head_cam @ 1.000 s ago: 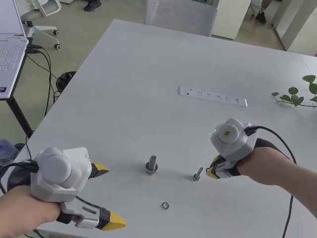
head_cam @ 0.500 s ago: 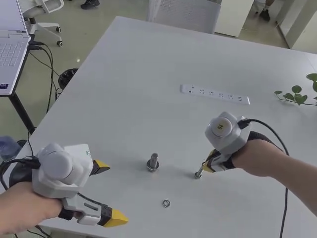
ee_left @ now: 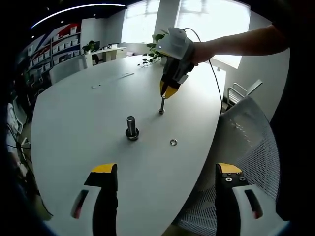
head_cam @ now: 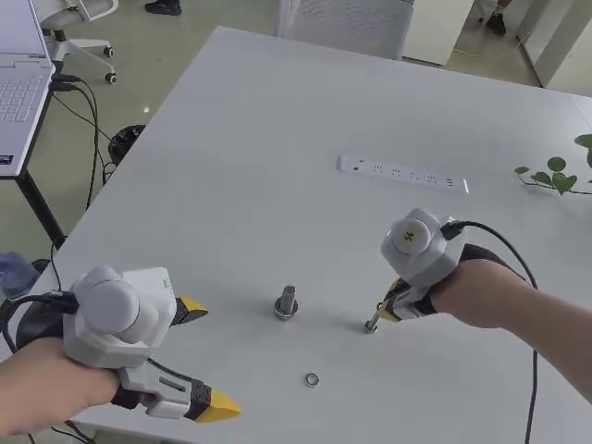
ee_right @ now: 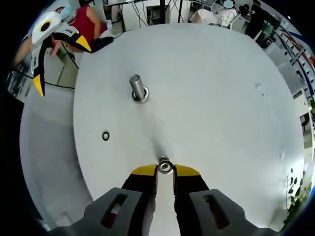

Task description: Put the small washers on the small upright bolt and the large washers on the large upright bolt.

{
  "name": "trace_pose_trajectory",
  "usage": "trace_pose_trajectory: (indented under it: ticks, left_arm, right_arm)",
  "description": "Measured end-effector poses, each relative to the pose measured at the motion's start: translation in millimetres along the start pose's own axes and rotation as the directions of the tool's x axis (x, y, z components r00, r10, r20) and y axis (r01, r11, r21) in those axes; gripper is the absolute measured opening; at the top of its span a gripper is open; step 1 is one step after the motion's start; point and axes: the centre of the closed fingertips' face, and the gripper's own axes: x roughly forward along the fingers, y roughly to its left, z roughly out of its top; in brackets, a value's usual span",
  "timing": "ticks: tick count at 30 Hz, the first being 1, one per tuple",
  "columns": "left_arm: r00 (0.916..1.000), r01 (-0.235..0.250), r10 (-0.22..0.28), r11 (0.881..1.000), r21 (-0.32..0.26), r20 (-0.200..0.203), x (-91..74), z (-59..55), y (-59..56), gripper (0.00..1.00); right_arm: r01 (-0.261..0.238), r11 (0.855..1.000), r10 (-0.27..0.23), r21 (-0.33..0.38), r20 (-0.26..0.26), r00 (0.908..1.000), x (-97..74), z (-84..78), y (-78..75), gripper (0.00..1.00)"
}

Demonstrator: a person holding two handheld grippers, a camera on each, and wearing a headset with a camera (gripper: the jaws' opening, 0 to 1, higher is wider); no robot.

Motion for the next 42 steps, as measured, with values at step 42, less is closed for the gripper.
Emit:
trace_pose_trajectory:
  ticks: [42]
  left_arm:
    - [0.9998, 0.008, -0.008, 1.0, -0.01, -0.019, 3.7, -5.3, 1.9, 0.8]
  right_arm:
    - [-0.006, 1.0, 0.006, -0.009, -0.02, 0.9998, 21.9, -7.8, 2.9, 0.13]
